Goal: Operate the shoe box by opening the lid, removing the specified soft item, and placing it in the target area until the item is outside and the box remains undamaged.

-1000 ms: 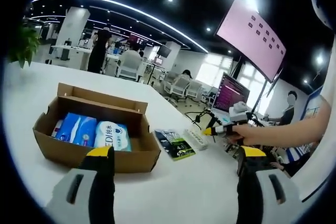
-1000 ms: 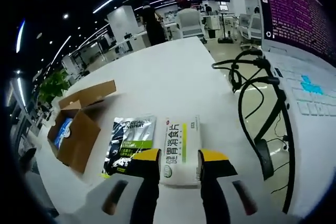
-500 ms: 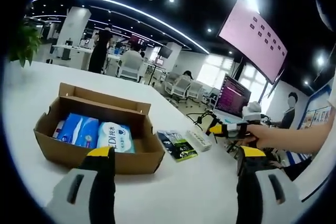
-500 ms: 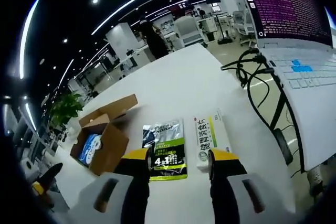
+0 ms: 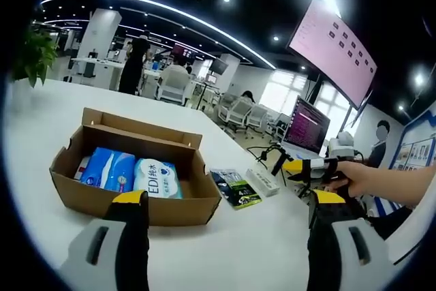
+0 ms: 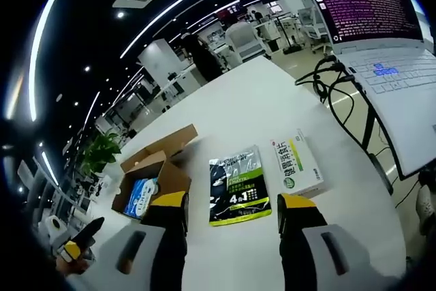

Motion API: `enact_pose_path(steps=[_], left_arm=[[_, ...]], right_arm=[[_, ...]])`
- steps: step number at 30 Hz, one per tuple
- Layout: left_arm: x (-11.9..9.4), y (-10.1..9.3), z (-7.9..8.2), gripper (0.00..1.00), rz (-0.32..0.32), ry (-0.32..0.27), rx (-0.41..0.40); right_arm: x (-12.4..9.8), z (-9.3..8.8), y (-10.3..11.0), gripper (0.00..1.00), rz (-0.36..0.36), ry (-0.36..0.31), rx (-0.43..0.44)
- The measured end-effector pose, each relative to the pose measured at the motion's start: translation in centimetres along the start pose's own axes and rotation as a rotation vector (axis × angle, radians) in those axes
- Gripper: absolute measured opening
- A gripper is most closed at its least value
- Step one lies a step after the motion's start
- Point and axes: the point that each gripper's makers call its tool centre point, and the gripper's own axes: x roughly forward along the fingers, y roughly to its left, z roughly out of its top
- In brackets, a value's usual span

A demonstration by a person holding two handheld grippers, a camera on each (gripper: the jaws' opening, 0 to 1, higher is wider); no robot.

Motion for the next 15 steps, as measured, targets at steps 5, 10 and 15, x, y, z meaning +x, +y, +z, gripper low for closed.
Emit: enact_pose_path(steps=[5,10,15], left_arm=[[-0.4,0.3,0.1,0.99,0.004,0.008,0.011],[-0.9,0.7,1.0,0.99,0.021,-0.021,0.016],[-1.3,1.0,1.7,0.99,0.032,-0.055,0.023]], right_arm=[[-0.3,-0.2,1.7,0.55,0.035,-0.009,0.032],[-0.7,-0.4,2.6,0.57,0.054,-0.005,0.053],[-1.2,-0.8,2.9,0.58,0.052,0.011,0.069]])
